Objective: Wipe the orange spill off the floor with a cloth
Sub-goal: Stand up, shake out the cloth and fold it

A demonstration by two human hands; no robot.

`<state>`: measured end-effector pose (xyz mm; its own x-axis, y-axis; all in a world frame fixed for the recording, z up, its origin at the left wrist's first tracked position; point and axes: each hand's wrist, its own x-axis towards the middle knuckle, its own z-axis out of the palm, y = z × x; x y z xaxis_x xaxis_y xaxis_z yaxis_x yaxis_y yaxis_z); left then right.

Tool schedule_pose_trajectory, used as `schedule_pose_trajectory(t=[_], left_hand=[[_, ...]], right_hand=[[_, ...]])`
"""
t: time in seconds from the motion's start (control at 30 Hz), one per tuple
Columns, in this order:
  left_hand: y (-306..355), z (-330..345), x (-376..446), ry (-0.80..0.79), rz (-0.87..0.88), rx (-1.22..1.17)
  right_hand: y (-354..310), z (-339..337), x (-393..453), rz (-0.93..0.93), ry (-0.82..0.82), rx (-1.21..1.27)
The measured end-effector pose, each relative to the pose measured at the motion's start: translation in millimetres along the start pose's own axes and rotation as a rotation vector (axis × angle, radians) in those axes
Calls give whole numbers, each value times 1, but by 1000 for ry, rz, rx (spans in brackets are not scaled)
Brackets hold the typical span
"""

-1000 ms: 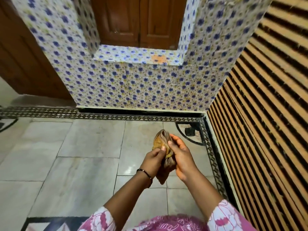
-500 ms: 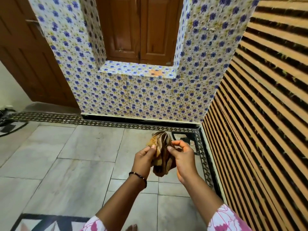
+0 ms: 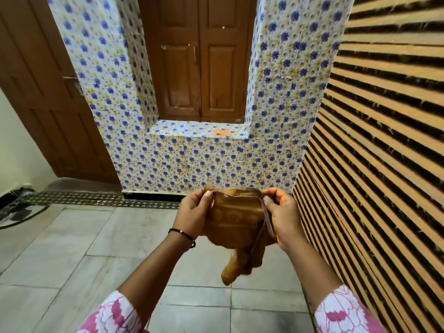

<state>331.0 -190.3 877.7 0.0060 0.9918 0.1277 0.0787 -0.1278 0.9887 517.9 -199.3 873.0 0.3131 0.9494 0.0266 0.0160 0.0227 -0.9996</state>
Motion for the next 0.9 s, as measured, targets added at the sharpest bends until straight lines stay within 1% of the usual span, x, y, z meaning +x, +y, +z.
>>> schedule_pose_trajectory(t=[0.07,0.1,0.17,0.2,0.23,0.27,0.3,0.33,0.4,0.47,0.67,0.83,0.9], left_hand=[[9,-3,8,-2,76,67],[15,-5,11,1,120,102],[26,-10,16,15,217,177],[33,-14,19,26,264,203],[40,-16,20,28,304,220],[46,-21,23,33,348,236],[52,-25,25,38,390,248],[57,-29,26,49,422,256],[65,-40,31,57,462,257],[69,-49,36,53,492,274],[67,-67,44,36,451,202],[67,-73,47,56,522,291],[71,-75,50,69,519,274]], right_hand=[[-9,4,-3,-165,-5,-129],[-14,6,-5,-285,-57,-245],[-22,8,-5,-465,-189,-633],[-26,12,-5,-528,-221,-840],[-30,14,-4,-543,-244,-987],[-35,18,-2,-522,-254,-1047],[-38,18,0,-474,-264,-1035],[-41,16,3,-412,-280,-972],[-45,11,7,-282,-321,-768],[-51,8,8,-204,-335,-636],[-70,9,19,-174,-312,-623],[-70,17,21,-177,-307,-653],[-66,20,20,-192,-298,-604]])
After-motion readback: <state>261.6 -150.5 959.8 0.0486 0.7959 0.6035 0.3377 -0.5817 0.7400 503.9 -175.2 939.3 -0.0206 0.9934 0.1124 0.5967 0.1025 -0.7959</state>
